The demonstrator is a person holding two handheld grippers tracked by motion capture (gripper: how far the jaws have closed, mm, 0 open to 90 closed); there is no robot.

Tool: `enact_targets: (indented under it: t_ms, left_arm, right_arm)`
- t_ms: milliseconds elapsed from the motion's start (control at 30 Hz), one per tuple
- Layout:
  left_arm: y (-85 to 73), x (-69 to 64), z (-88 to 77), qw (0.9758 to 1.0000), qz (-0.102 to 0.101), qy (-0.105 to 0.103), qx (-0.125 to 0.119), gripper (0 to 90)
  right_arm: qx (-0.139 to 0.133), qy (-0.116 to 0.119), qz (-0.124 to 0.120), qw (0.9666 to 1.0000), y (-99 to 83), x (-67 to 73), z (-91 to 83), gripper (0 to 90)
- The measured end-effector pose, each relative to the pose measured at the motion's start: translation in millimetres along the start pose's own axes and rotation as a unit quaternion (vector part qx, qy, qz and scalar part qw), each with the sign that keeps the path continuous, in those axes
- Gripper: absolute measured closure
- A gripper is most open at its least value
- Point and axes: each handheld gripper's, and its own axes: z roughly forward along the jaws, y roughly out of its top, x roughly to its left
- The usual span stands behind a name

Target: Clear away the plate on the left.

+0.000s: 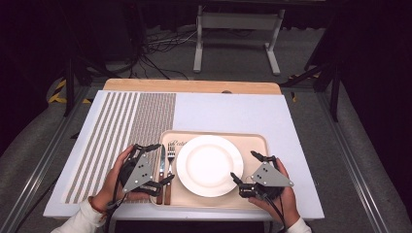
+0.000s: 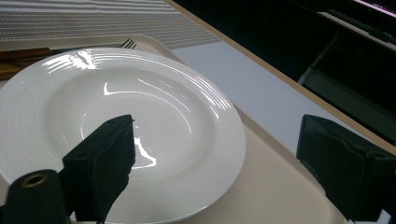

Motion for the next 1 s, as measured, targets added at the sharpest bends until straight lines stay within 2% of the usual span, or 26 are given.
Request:
enact_targets:
  t_ms: [267,867,1000]
  left_arm:
    - [-5.0,1.1,-3.0,1.0000,-0.005,0.002,0.002,6.6]
    - [-23.2,9.6,-17.6,0.9980,-0.061,0.000,-0.013,5.6]
    - [-26.7,9.2,-21.7,0.9980,-0.063,0.000,-0.012,4.7]
  right_arm:
    - [0.000,0.001,0.000,1.0000,-0.1,0.9,0.7,12.7]
    - [0.001,0.001,0.002,1.0000,-1.3,1.3,1.4,12.7]
    - [0.000,-0.001,0.003,1.0000,-1.5,1.4,0.0,12.7]
